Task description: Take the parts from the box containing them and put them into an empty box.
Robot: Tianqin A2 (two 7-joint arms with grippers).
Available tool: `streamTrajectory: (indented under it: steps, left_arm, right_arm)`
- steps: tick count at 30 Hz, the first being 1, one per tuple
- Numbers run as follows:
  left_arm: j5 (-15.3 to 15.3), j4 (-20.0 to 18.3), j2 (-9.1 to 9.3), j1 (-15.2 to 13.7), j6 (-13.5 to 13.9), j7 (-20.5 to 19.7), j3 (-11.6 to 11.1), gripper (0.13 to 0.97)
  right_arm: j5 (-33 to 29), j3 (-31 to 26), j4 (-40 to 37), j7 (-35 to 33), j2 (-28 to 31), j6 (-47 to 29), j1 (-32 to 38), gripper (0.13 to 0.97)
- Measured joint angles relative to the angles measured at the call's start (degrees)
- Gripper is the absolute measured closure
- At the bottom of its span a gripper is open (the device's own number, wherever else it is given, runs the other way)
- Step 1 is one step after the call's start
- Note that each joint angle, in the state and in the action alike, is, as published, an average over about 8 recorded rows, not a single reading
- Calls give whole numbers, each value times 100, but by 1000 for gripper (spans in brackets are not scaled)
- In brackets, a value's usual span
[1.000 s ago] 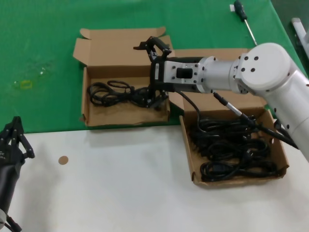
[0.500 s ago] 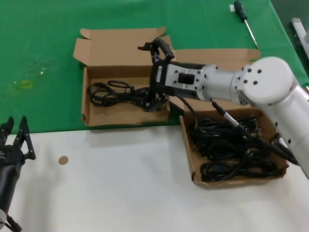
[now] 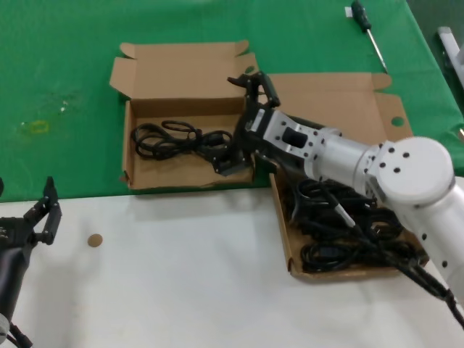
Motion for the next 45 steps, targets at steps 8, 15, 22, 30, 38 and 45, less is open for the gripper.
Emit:
streamTrajectory:
  steps: [8, 15, 22, 30, 38, 45]
  left_arm:
    - [0, 0, 0, 0, 0, 0, 0, 552]
    - [0, 0, 0, 0, 0, 0, 0, 399]
    - [0, 0, 0, 0, 0, 3, 0, 274]
    - [0, 0, 0, 0, 0, 3, 0, 193]
    - [-1, 0, 0, 0, 0, 2, 0, 142]
    - [-1, 0, 0, 0, 0, 2, 0, 133]
  right_arm:
    - [260, 305, 416, 198, 21, 439, -609, 129]
    - [488, 573, 781, 372, 40, 825, -1141, 129]
    - [715, 842, 1148, 546, 59, 1210, -1678, 129]
    - [975, 1145, 1561, 744, 80, 1648, -2284, 129]
    - [1234, 1450, 1977, 942, 101, 2087, -2893, 129]
    - [1462, 1719, 2344, 1115, 120, 2473, -3430, 129]
